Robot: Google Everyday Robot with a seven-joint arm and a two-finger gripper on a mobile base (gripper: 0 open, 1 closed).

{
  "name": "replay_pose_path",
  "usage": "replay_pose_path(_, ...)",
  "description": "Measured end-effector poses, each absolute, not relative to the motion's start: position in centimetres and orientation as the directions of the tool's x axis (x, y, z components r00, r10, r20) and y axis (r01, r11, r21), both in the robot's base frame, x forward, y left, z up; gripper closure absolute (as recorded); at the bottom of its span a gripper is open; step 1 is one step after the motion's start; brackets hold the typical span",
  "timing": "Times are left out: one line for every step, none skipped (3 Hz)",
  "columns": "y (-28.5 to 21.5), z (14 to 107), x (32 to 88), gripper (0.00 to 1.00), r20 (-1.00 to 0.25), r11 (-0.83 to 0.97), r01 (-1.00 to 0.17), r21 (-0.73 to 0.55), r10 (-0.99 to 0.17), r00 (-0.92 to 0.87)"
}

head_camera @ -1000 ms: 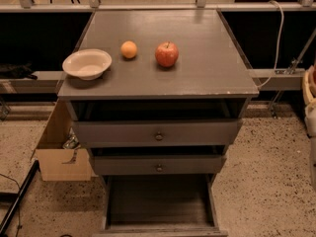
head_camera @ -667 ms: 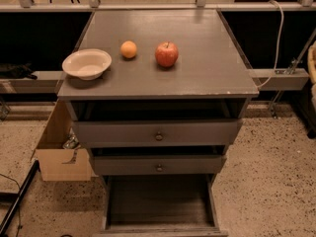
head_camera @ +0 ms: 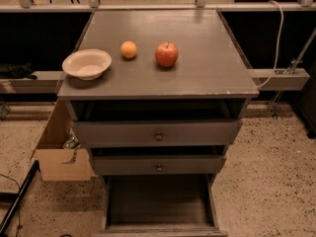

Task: Pick coke can from bottom drawer and place on counter

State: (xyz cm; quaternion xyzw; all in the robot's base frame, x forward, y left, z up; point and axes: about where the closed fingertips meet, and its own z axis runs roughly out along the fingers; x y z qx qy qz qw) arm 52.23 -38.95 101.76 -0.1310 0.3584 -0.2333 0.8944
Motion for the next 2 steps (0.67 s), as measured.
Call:
replay_pose_path(-38.1, 104.5, 53.4, 1.00, -0.527, 0.850, 0.326, -0.414, -0.516, 0.675)
replay_pose_path(-33.5, 108.9, 55.7, 1.00, -0.430, 0.844, 0.284, -0.455, -0.487, 0.760)
